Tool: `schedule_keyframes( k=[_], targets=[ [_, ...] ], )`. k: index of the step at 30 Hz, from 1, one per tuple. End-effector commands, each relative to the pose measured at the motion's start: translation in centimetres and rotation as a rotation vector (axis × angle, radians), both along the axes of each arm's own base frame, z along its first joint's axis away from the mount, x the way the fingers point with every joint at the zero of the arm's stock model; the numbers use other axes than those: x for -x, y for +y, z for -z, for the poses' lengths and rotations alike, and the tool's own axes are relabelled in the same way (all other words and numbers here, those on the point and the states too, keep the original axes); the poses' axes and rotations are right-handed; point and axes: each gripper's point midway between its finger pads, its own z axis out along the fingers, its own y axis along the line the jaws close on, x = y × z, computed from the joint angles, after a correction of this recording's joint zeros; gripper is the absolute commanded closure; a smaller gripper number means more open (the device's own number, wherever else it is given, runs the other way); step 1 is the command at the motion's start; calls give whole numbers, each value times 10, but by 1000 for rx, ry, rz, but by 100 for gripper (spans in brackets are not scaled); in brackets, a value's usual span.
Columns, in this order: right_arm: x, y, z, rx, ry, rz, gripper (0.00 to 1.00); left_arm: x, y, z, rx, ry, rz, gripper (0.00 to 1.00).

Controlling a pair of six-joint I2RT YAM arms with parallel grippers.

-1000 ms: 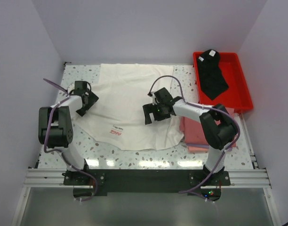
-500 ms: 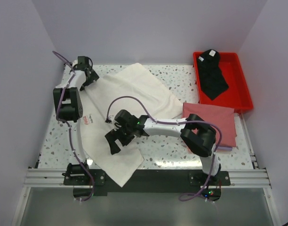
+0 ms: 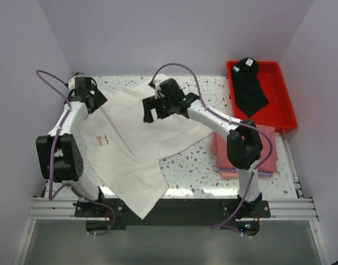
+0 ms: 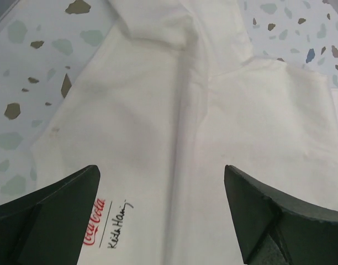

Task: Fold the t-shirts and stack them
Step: Flatten the tshirt out

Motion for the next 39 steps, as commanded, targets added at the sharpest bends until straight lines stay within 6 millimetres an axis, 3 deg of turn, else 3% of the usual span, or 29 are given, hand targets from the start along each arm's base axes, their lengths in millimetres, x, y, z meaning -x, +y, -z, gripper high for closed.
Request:
schedule_keyframes(
  k=[1, 2, 3, 4, 6, 7, 11, 13, 14, 16, 17, 19, 20, 21, 23, 24, 25, 26, 27, 28, 29, 30, 31, 32, 36, 38, 39],
  targets=[
    [-84, -44, 0, 53, -77, 143, 1, 20, 0, 18, 26, -36, -47, 0],
    [-98, -52, 10, 64, -61, 165, 1, 23, -5, 18, 46, -52, -29, 0],
    [-124, -67, 2, 56, -78, 219, 1, 31, -8, 30, 58, -31, -25, 0],
    [-135, -74, 32, 93, -36, 229, 1, 34, -8, 32, 58, -27, -25, 0],
    [-154, -94, 39, 105, -16, 277, 1, 36, -8, 42, 61, 0, -25, 0],
    [-157, -100, 55, 118, 6, 275, 1, 36, -9, 45, 61, 8, -21, 0],
    [-168, -128, 78, 146, 22, 323, 1, 29, -12, 70, 80, 65, -6, 0],
    [-161, -140, 93, 181, 43, 334, 1, 23, -12, 75, 83, 66, -1, 0],
    [-159, -143, 92, 187, 39, 335, 1, 21, -9, 87, 77, 91, -1, 0],
    [-143, -150, 107, 217, 86, 334, 1, 9, 1, 89, 45, 97, -17, 0],
    [-137, -152, 112, 220, 105, 336, 1, 12, 5, 108, 43, 164, -12, 0],
    [-113, -160, 123, 234, 171, 363, 1, -2, 14, 110, 60, 181, -15, 0],
    [-105, -160, 127, 220, 195, 367, 1, -2, 16, 127, 71, 215, -11, 0],
    [-85, -164, 132, 220, 235, 370, 1, -10, 20, 129, 73, 210, -14, 0],
    [-67, -160, 133, 172, 269, 367, 1, -6, 28, 150, 81, 286, -26, 0],
    [-41, -159, 137, 166, 310, 356, 1, -15, 33, 145, 71, 273, -31, 0],
    [-34, -156, 134, 148, 301, 350, 1, -12, 35, 153, 66, 306, -34, 0],
    [-18, -148, 134, 149, 309, 324, 1, -20, 40, 147, 55, 293, -34, 0],
    [5, -153, 146, 183, 344, 325, 1, -23, 40, 145, 54, 290, -30, 0],
    [13, -149, 131, 170, 310, 318, 1, -29, 40, 142, 53, 275, -24, 0],
    [32, -139, 133, 185, 312, 285, 1, -37, 37, 135, 64, 245, 7, 0],
    [54, -143, 141, 208, 348, 300, 1, -42, 36, 132, 68, 228, 23, 0],
    [63, -140, 134, 193, 337, 305, 1, -47, 36, 128, 70, 209, 31, 0],
    [89, -139, 142, 221, 359, 290, 1, -54, 33, 122, 73, 194, 61, 0],
    [110, -137, 132, 189, 350, 339, 1, -57, 29, 113, 77, 181, 109, 0],
    [100, -144, 122, 211, 291, 370, 1, -58, 24, 106, 85, 156, 142, 0],
    [84, -142, 108, 220, 227, 367, 1, -58, 23, 103, 87, 150, 151, 0]
  ],
)
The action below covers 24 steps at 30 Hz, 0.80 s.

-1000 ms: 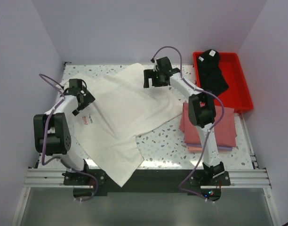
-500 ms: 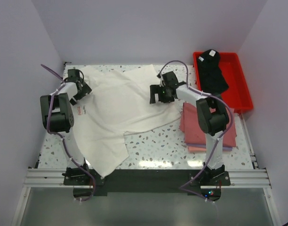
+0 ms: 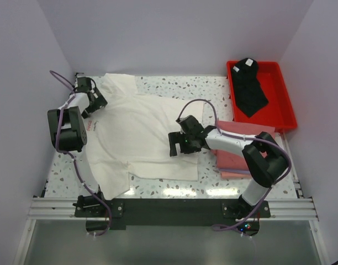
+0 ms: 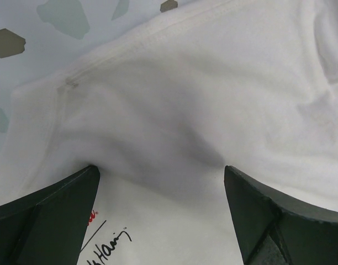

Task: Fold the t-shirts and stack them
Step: Flatten the tshirt out

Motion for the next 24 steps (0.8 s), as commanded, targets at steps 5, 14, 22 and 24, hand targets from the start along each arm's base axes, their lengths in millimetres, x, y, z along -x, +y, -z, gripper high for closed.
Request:
schedule_keyframes(
  k=[5, 14, 22, 24],
  targets=[
    [-78, -26, -60, 146, -193, 144, 1, -1, -6, -33, 16, -61, 78, 0],
    [-179, -45, -72, 143, -225, 230, 1, -24, -2, -72, -14, -153, 96, 0],
    [-204, -43, -18, 215, -149, 202, 1, -47, -18, -51, -22, -143, 257, 0],
    [-212, -49, -12, 230, -150, 217, 1, -50, -25, -44, -31, -125, 299, 0]
  ],
)
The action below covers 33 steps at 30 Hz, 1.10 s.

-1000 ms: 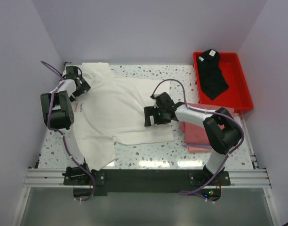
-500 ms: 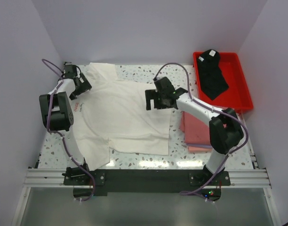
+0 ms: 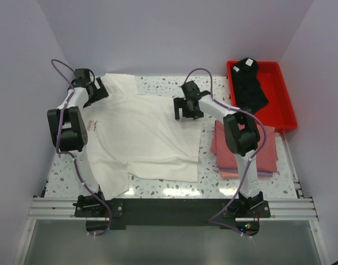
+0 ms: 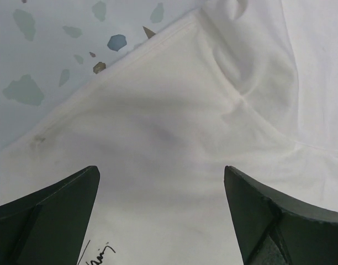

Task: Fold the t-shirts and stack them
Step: Flatten the tshirt out

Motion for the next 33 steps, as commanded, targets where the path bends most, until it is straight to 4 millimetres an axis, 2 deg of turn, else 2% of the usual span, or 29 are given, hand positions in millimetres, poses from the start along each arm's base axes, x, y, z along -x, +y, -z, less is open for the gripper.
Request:
schedule_keyframes(
  k=[1, 2, 3, 5, 6, 8, 9, 13, 14, 15, 17, 18, 19, 21, 24, 28, 30, 32, 33],
  targets=[
    [-16, -4, -12, 12, -27, 2, 1, -19, -12, 8, -40, 0, 127, 0],
    [-21, -6, -4, 21, -17, 3, 1, -20, -14, 13, -41, 15, 136, 0],
    [-20, -8, 0, 31, 0, 1, 1, -17, -15, 28, -31, 51, 140, 0],
    [-29, -16, 11, 54, 15, 10, 1, -21, -15, 34, -31, 67, 143, 0],
    [-30, -19, 16, 64, 26, 10, 1, -18, -14, 47, -27, 98, 142, 0],
    [-41, -25, 15, 70, 19, 19, 1, -22, -13, 51, -32, 104, 141, 0],
    [-42, -28, 26, 82, 37, 15, 1, -23, -11, 53, -34, 109, 138, 0],
    [-59, -46, 38, 99, 50, 45, 1, -31, -11, 68, -26, 125, 145, 0],
    [-70, -46, 32, 86, 31, 53, 1, -33, -11, 69, -25, 126, 146, 0],
    [-70, -49, 42, 90, 50, 55, 1, -33, -13, 77, -19, 142, 150, 0],
    [-83, -55, 39, 88, 27, 57, 1, -41, -13, 74, -20, 125, 155, 0],
    [-87, -57, 40, 86, 23, 60, 1, -41, -13, 81, -14, 140, 153, 0],
    [-95, -62, 39, 82, 11, 69, 1, -50, -15, 74, 1, 115, 162, 0],
    [-104, -66, 40, 73, -2, 78, 1, -58, -21, 76, 25, 94, 174, 0],
    [-121, -75, 37, 38, -38, 91, 1, -71, -30, 68, 60, 46, 197, 0],
    [-133, -70, 24, -8, -78, 58, 1, -72, -33, 57, 63, 37, 191, 0],
    [-139, -69, 13, 2, -112, 23, 1, -73, -29, 37, 44, 5, 182, 0],
    [-150, -67, -17, -4, -175, 9, 1, -74, -25, 20, 25, -10, 168, 0],
    [-153, -67, -30, -7, -200, 4, 1, -77, -22, -4, 4, -43, 143, 0]
  ],
)
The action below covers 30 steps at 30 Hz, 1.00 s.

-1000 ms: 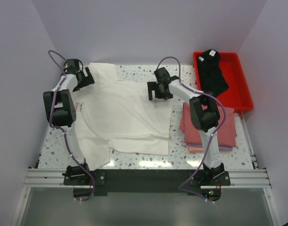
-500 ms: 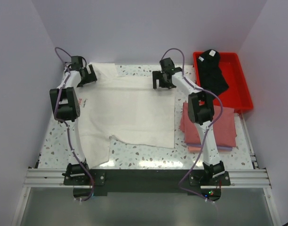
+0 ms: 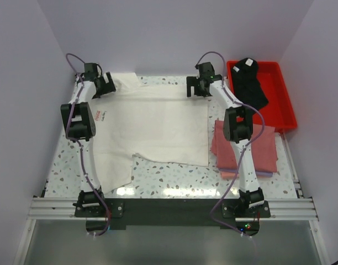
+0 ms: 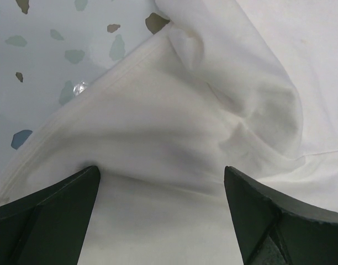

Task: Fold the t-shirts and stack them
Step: Flatten the tshirt out, then fold the tshirt

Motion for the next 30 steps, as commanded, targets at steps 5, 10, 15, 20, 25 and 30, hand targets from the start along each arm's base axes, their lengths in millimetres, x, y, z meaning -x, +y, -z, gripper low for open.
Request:
schedule_keyframes(
  k=[5, 10, 15, 20, 25, 30],
  targets=[
    [4, 0, -90, -34, -123, -63, 1, 38, 8, -94, -5, -22, -130, 0],
    [70, 9, -121, -73, -94, -85, 1, 141, -7, -109, 62, 24, -275, 0],
    [138, 25, -113, -98, -35, -105, 1, 264, -37, -74, 92, 95, -430, 0],
    [188, 20, -106, -108, 20, -110, 1, 349, -72, -57, 87, 161, -408, 0],
    [204, 7, -113, -80, 6, -98, 1, 425, -94, -29, 135, 294, -410, 0],
    [210, 1, -111, -60, 19, -94, 1, 452, -124, -11, 247, 364, -396, 0]
  ],
)
